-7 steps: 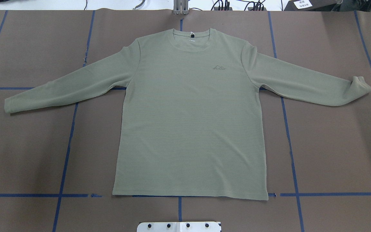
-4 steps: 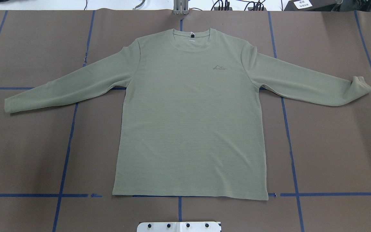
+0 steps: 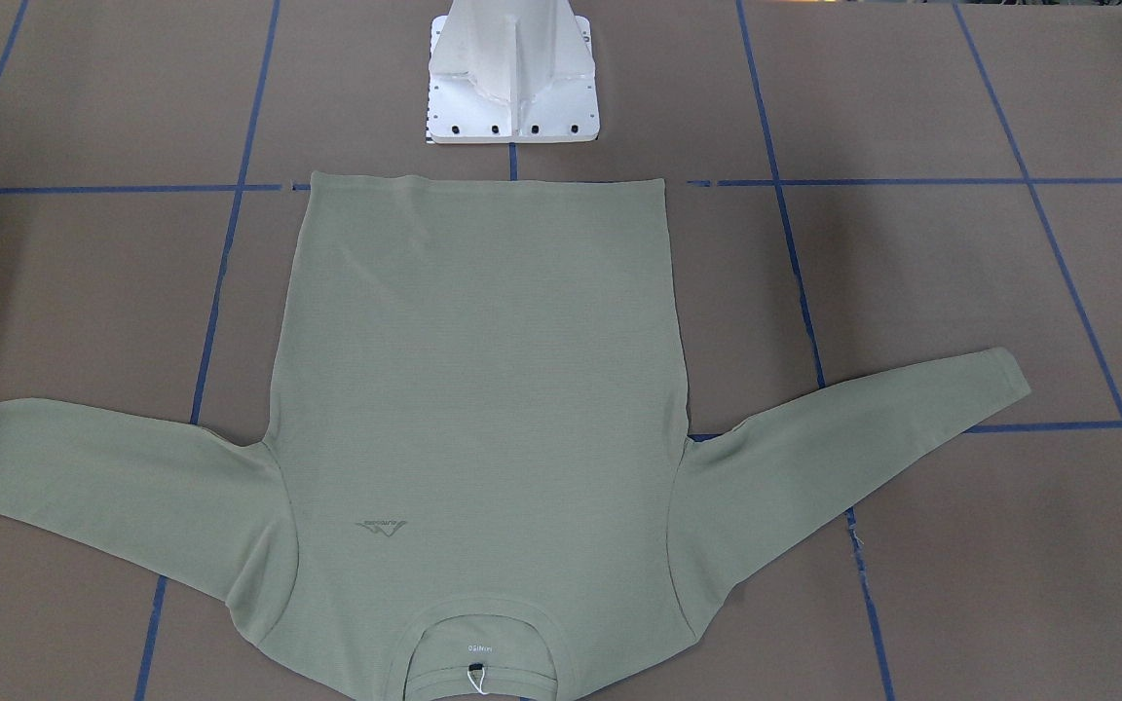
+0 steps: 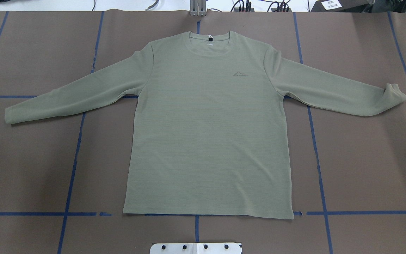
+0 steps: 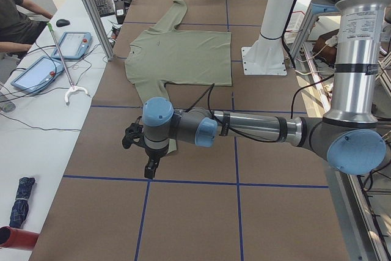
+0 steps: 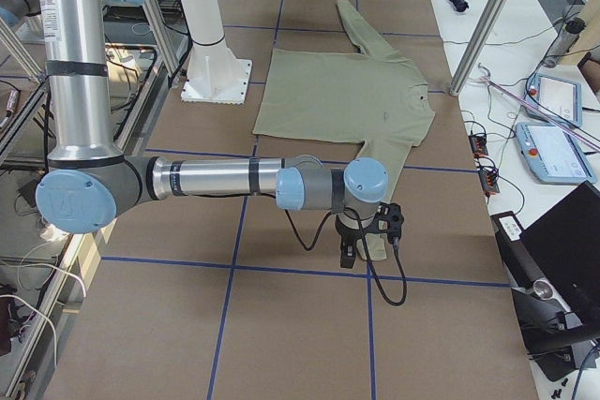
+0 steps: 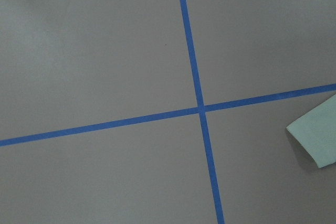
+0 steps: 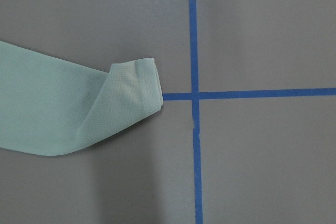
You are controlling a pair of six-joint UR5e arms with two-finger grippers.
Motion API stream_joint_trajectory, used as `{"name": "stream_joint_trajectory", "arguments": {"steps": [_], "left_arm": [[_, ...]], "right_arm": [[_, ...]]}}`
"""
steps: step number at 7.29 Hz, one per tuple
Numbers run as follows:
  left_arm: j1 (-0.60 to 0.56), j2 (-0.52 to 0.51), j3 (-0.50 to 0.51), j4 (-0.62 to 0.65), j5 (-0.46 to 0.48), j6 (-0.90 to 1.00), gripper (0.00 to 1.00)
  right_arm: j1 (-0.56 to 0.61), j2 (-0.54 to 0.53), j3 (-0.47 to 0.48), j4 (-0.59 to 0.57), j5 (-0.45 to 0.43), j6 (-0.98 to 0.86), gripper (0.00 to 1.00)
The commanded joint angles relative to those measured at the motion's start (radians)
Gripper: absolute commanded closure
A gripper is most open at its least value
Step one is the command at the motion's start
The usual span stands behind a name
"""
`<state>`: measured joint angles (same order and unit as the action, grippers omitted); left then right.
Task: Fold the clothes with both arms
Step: 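Move the right gripper toward the cuff of the sleeve nearest it, then grasp the sleeve cuff with the right gripper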
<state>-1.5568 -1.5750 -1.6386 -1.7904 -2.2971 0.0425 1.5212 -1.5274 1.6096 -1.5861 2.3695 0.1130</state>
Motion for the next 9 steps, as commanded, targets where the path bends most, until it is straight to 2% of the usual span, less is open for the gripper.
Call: {"name": "stream_joint_trajectory", "arguments": {"steps": [1, 3, 4, 6, 9], "left_arm": [[0.035, -0.003, 0.034, -0.13, -0.044, -0.045, 0.0], [0.105, -0.005, 0.057, -0.225, -0.036, -0.052, 0.0], [0.106, -0.003, 0.074, -0.263, -0.036, -0.053, 0.0], [0.106, -0.008, 0.071, -0.271, -0.036, -0.053, 0.0], [0.106, -0.008, 0.066, -0.271, -0.041, -0.052, 0.0]], "right_arm": [[-0.077, -0.029, -0.023, 0.167, 0.005, 0.004, 0.0], [-0.119, -0.04, -0.217, 0.55, -0.028, 0.081, 0.0], [-0.149, -0.013, -0.319, 0.674, -0.045, 0.088, 0.0], [-0.208, 0.09, -0.411, 0.684, -0.047, 0.125, 0.0], [-0.271, 0.122, -0.451, 0.681, -0.096, 0.125, 0.0]]}}
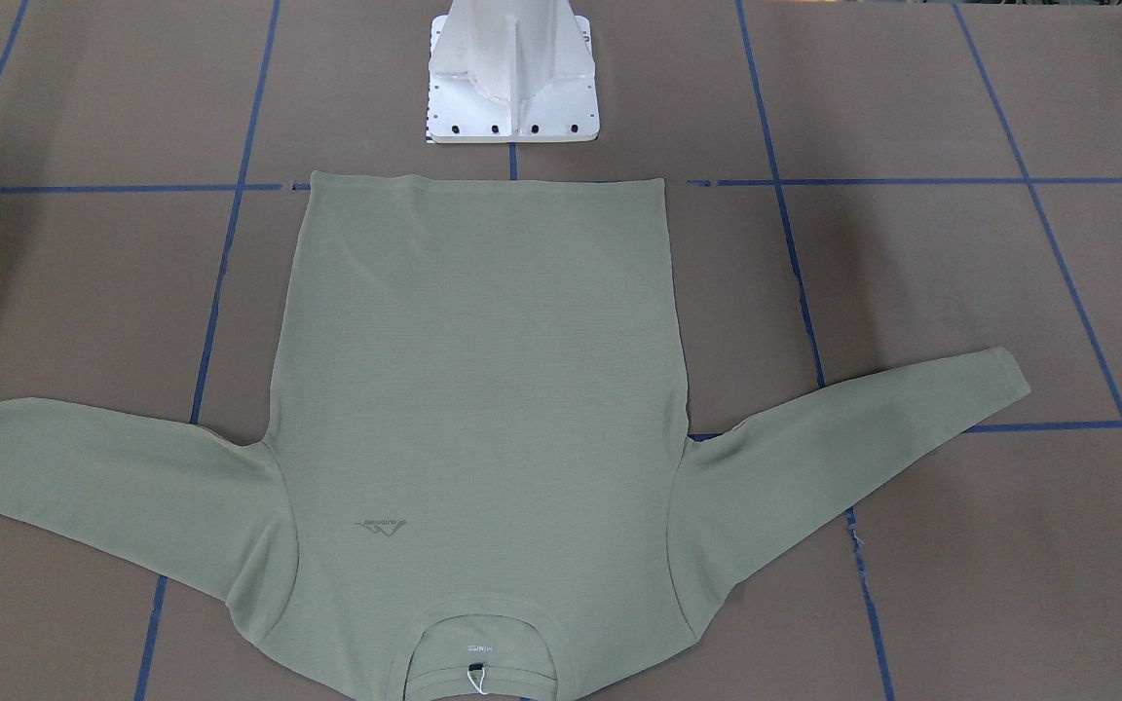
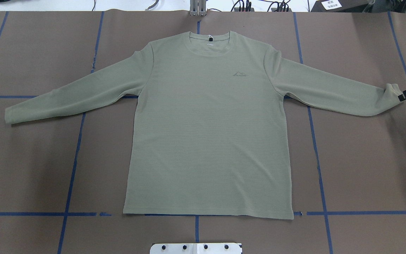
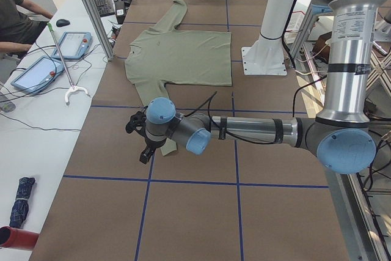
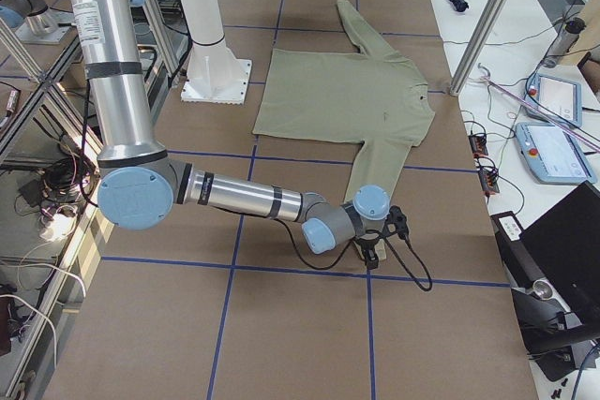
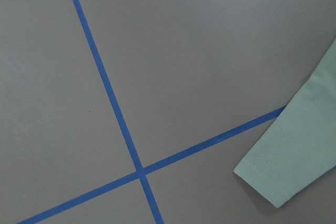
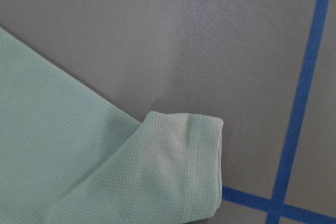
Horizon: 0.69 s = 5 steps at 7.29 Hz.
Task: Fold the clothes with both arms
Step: 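Grasp the sleeve cuff with the right gripper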
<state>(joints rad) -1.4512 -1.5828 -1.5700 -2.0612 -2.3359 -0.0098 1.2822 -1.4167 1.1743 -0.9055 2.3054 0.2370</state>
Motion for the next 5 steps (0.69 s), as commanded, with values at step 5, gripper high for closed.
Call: {"name": "stream_joint_trajectory", "arguments": {"steps": [5], "left_arm": [[0.0, 0.0, -0.002, 0.0, -0.003, 0.001, 0.0]], "right_arm": [[-0.029, 0.073, -0.059, -0.06, -0.034, 0.005, 0.05]]}}
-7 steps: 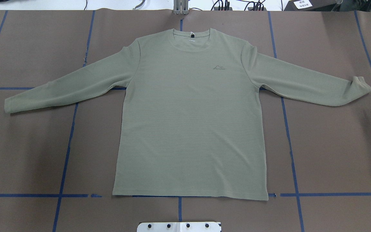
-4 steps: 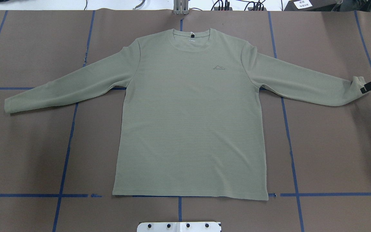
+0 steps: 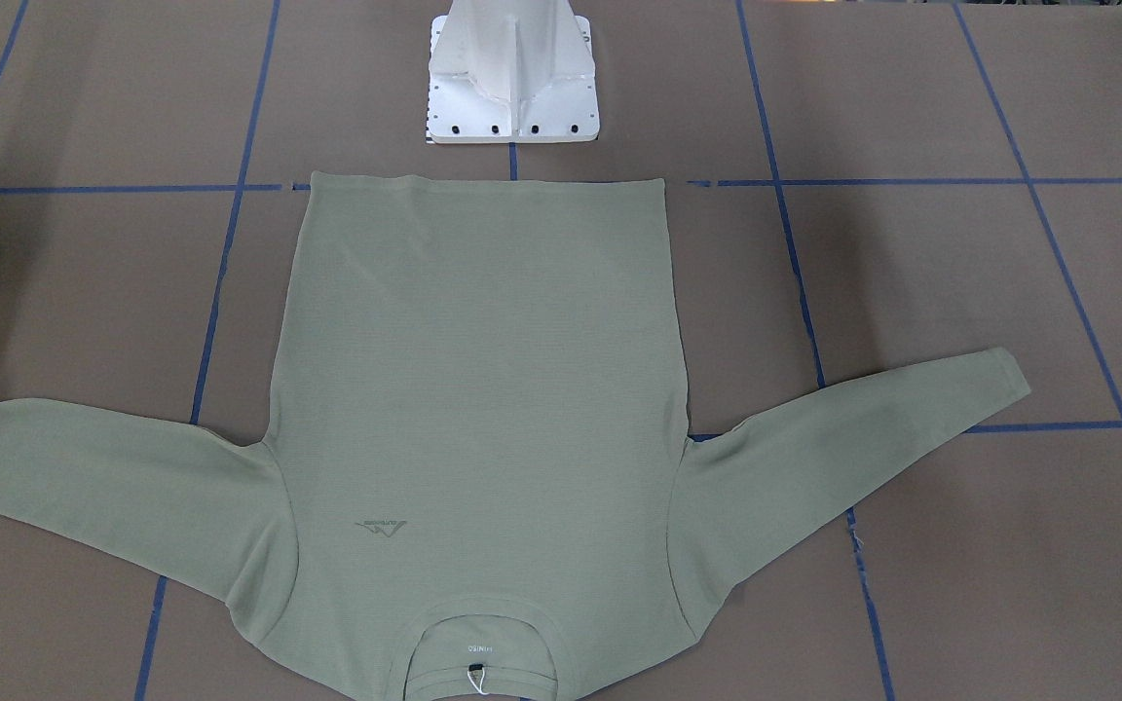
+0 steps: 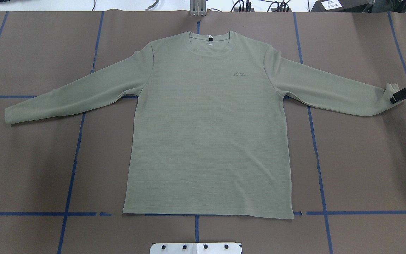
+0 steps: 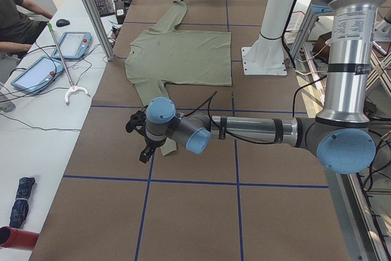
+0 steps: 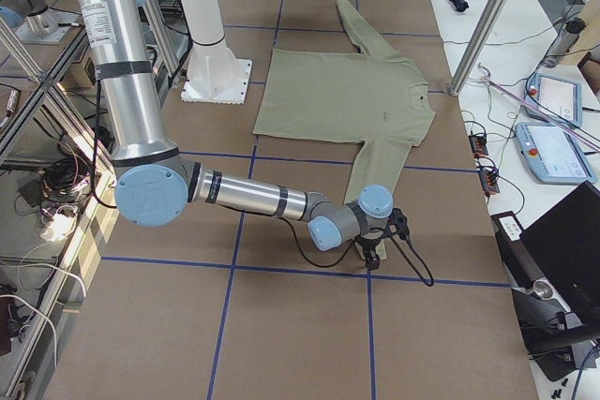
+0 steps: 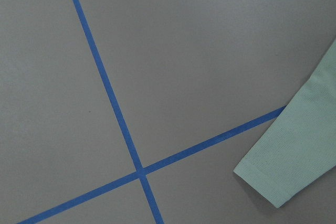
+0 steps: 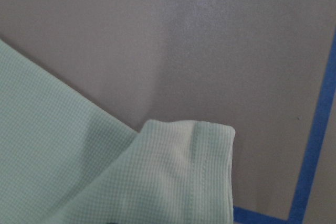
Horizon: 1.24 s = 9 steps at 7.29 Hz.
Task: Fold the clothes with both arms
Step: 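Grasp the sleeve cuff with the right gripper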
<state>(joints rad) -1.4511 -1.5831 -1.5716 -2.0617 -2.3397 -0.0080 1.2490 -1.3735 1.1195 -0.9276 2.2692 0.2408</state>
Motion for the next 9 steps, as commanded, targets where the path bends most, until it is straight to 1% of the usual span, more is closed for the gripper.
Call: {"name": "stream_joint_trajectory", "arguments": {"steps": [1, 3, 5, 6, 8, 9], "left_arm": [[0.0, 0.0, 0.002, 0.0, 0.0, -0.001, 0.0], [0.0, -0.009, 0.007, 0.0, 0.0, -0.001, 0.0], [0.0, -0.009, 0.002, 0.0, 0.0, -0.001, 0.0], [0.0, -0.009, 0.001, 0.0, 0.0, -0.001, 0.0], [0.0, -0.011, 0.001, 0.0, 0.0, -0.003, 0.0], [0.0, -0.011, 0.002, 0.0, 0.0, -0.003, 0.0]], "right_arm": [[0.004, 0.04, -0.009, -0.056, 0.004, 0.0, 0.05], [0.006, 0.041, -0.024, -0.054, 0.018, -0.002, 0.06], [0.006, 0.041, -0.046, -0.054, 0.018, -0.002, 0.1], [0.006, 0.041, -0.05, -0.054, 0.018, -0.002, 0.25], [0.006, 0.051, -0.05, -0.057, 0.018, -0.002, 0.79], [0.006, 0.057, -0.049, -0.057, 0.018, -0.002, 0.99]]}}
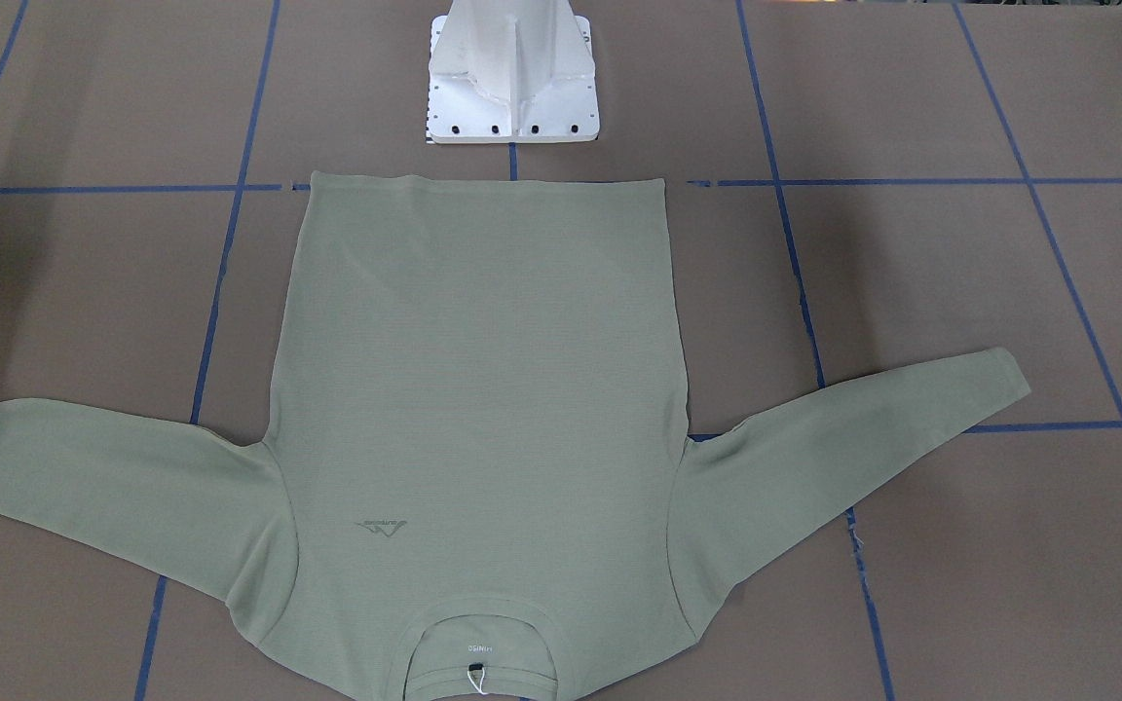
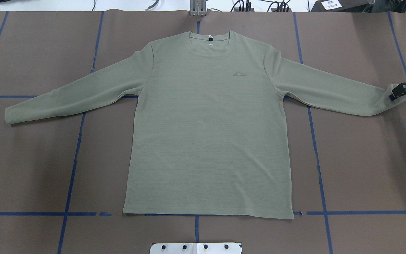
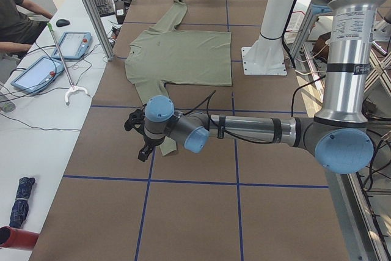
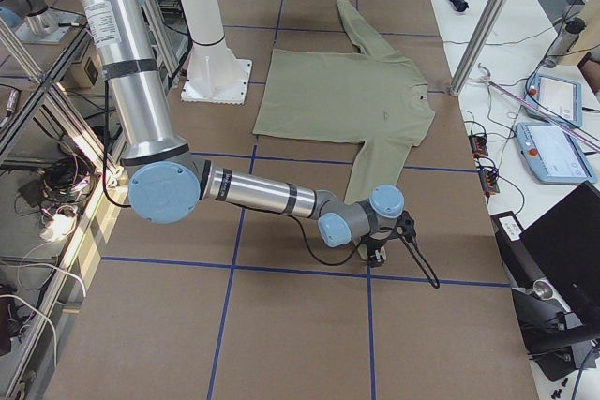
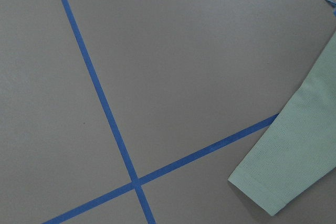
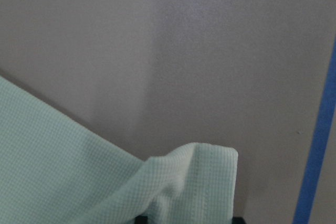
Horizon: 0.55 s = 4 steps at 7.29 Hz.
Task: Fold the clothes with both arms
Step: 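Grasp the sleeve cuff with the right gripper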
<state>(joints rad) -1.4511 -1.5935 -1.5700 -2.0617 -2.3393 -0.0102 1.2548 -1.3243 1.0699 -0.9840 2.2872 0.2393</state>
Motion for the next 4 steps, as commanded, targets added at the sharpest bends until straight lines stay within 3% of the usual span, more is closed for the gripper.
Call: {"name": "stream_joint_trajectory", "arguments": {"steps": [1, 4], "left_arm": [[0.0, 0.0, 0.002, 0.0, 0.0, -0.001, 0.0], [0.0, 0.0, 0.001, 0.0, 0.0, -0.001, 0.0]], "right_arm": [[0.009, 0.02, 0.002, -0.001, 0.012, 0.0, 1.0], [0.021, 0.022, 0.013, -0.002, 0.038, 0.0, 1.0]]}}
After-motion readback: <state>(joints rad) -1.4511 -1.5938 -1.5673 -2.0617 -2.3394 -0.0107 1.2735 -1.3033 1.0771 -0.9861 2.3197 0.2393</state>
